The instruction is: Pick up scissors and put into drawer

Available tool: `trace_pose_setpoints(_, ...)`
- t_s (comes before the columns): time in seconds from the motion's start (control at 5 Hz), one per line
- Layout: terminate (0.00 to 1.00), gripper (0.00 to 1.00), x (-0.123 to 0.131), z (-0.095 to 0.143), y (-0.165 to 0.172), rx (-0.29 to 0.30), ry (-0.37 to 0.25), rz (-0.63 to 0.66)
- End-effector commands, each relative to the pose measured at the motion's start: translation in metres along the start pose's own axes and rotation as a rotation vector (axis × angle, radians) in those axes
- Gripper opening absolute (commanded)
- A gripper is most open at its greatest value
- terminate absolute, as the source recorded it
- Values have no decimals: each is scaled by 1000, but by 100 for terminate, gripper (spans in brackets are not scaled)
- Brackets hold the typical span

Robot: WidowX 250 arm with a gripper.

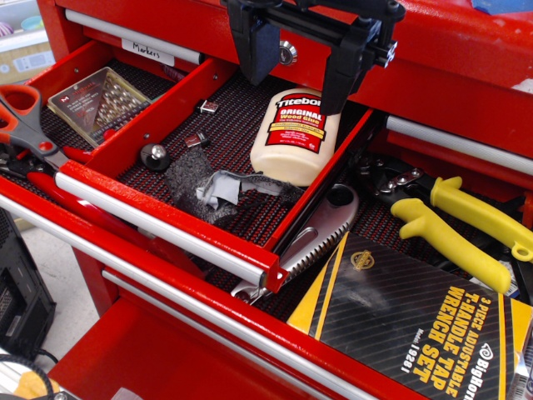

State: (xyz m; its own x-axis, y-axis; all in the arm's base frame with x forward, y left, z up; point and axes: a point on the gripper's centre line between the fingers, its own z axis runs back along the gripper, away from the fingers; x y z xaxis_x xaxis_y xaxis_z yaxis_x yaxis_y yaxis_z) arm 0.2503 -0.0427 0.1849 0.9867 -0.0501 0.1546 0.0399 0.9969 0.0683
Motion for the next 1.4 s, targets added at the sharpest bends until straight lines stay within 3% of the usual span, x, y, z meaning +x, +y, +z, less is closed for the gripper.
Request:
trace_pose_setpoints(0.0,0,100,0,0,0,0,0,0)
trace_pose_setpoints(0.2,0,100,-7,-3,45,-76,32,242)
trace_pose_setpoints(0.4,0,100,-6,-1,78,-63,95,477)
trace_pose_setpoints(0.6,0,100,-22,-8,108,-129,80,606)
trace_pose_setpoints(1.0,0,100,-22,-8,108,-129,80,606)
trace_pose_setpoints(1.2,0,100,-18,-14,70,-41,47,814)
